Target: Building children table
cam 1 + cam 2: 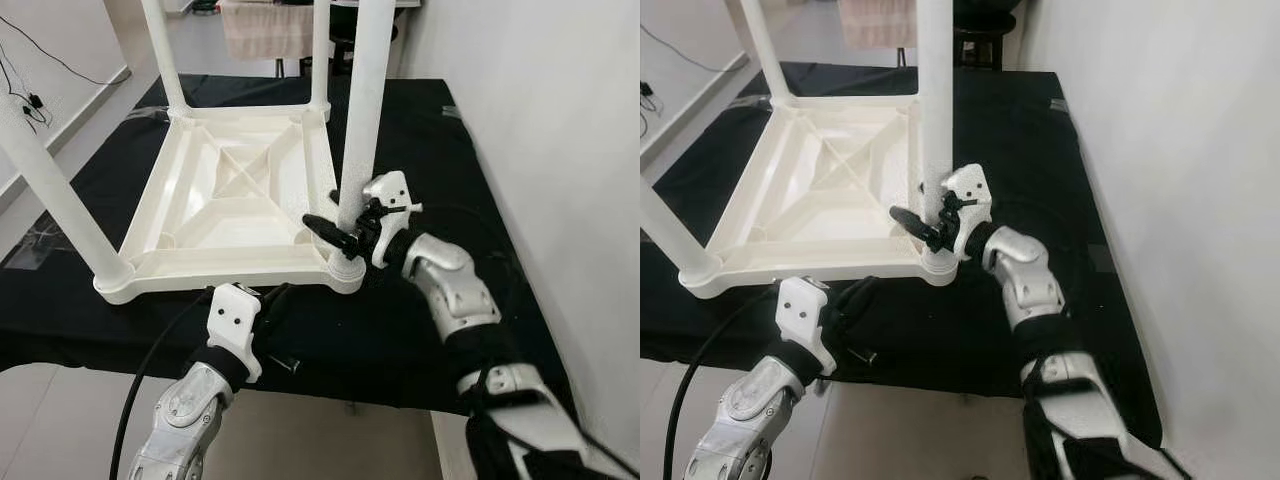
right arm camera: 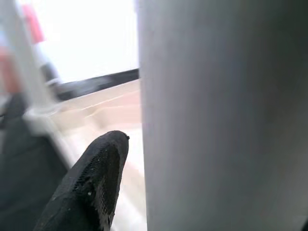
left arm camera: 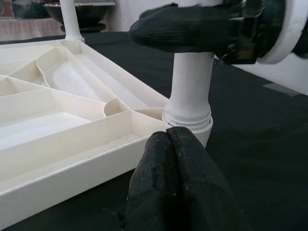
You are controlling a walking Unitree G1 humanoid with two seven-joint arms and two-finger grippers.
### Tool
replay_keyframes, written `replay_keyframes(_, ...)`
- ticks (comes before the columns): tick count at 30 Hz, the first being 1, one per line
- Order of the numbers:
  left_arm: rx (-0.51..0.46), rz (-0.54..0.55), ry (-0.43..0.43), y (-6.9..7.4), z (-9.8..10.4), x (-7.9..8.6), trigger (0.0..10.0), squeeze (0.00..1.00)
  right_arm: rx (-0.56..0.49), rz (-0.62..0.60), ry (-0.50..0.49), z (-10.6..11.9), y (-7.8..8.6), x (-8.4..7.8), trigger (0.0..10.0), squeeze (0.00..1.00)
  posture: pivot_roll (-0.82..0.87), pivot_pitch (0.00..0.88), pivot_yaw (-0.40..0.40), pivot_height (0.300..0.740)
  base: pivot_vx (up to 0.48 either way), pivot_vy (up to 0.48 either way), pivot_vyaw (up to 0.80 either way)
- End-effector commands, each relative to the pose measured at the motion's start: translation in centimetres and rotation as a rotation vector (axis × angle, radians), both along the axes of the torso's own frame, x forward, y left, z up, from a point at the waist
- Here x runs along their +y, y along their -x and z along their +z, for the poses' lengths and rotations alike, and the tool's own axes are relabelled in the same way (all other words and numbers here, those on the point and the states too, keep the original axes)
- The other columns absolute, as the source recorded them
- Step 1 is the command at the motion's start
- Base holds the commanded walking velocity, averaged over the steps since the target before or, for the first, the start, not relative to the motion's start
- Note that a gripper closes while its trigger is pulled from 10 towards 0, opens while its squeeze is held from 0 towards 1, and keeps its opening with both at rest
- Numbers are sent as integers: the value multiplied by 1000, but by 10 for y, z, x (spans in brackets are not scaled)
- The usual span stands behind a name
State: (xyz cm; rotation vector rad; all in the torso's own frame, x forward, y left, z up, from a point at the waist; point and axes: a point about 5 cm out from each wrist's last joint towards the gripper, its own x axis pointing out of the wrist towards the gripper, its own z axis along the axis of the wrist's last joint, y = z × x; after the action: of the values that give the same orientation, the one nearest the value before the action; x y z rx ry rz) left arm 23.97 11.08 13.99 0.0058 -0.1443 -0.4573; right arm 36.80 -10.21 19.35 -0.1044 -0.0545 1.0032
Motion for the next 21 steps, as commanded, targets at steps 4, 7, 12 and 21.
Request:
replay_keyframes(4, 4, 6, -7, 0, -2, 1, 10000, 0, 19, 74, 41, -5, -3, 10, 10000, 0, 88, 87, -31, 740, 0, 0, 0)
replay_keyframes(7, 3, 7, -7, 1, -2, 1, 10000, 0, 52, 99, -3, -1, -5, 8, 0, 0, 91, 90, -32, 740, 0, 0, 0)
replay_keyframes(12, 3, 7, -7, 2, -2, 1, 10000, 0, 66, 132, -15, 1, -5, 5, 0, 0, 91, 94, -31, 740, 0, 0, 0)
replay_keyframes(21, 4, 6, -6, 2, -2, 2, 10000, 0, 46, 75, 1, -7, -6, -15, 0, 0, 81, 97, -26, 740, 0, 0, 0)
